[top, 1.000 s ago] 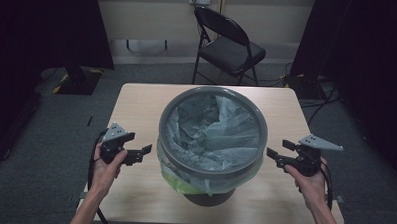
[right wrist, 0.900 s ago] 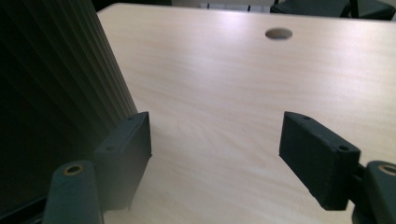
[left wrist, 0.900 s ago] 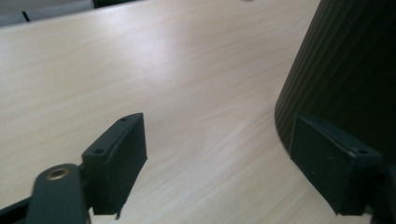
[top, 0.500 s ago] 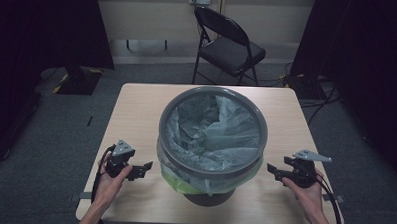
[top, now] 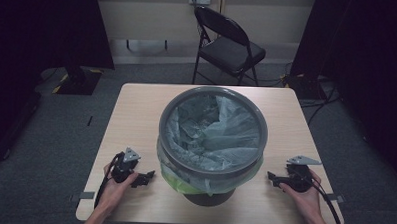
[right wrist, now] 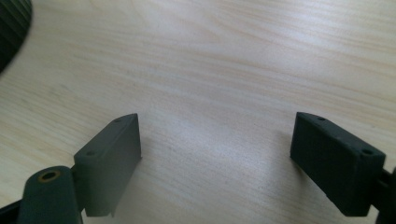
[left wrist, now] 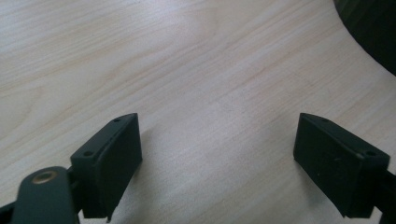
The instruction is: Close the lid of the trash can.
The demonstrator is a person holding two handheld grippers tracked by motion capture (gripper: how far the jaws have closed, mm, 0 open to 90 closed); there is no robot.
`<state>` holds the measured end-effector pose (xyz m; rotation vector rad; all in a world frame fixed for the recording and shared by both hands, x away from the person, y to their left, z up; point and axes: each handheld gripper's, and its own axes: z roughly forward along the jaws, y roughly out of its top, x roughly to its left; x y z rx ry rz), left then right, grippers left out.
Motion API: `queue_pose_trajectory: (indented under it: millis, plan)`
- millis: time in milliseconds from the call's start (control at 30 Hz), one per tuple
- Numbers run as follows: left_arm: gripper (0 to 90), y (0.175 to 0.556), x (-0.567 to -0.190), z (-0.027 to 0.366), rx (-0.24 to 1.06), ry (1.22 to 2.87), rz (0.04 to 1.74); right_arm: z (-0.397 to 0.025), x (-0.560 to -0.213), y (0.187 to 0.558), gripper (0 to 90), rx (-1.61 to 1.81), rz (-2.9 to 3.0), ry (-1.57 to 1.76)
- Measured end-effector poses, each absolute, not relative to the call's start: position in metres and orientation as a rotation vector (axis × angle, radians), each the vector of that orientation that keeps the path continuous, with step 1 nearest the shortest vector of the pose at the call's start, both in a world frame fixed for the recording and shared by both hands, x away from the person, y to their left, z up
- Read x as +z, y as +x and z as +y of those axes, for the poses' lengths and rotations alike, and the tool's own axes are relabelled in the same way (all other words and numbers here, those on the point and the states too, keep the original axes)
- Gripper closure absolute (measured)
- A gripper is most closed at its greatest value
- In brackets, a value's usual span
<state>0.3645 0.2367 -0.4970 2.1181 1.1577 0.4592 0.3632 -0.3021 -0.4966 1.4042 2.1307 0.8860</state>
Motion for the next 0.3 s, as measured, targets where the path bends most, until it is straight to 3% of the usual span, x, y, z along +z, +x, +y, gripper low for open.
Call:
queue_pose_trajectory:
  millis: [133, 300]
  plan:
    - [7.2, 0.3646, -0.5022, 0.2364, 0.495, 2.086, 1.154, -0.3014, -0.4997, 0.3613, 12.9, 0.906, 2.101, 1.396]
    - [4.8, 0.3657, -0.5024, 0.2361, 0.492, 2.086, 1.163, -0.3013, -0.4998, 0.3612, 12.9, 0.907, 2.100, 1.396]
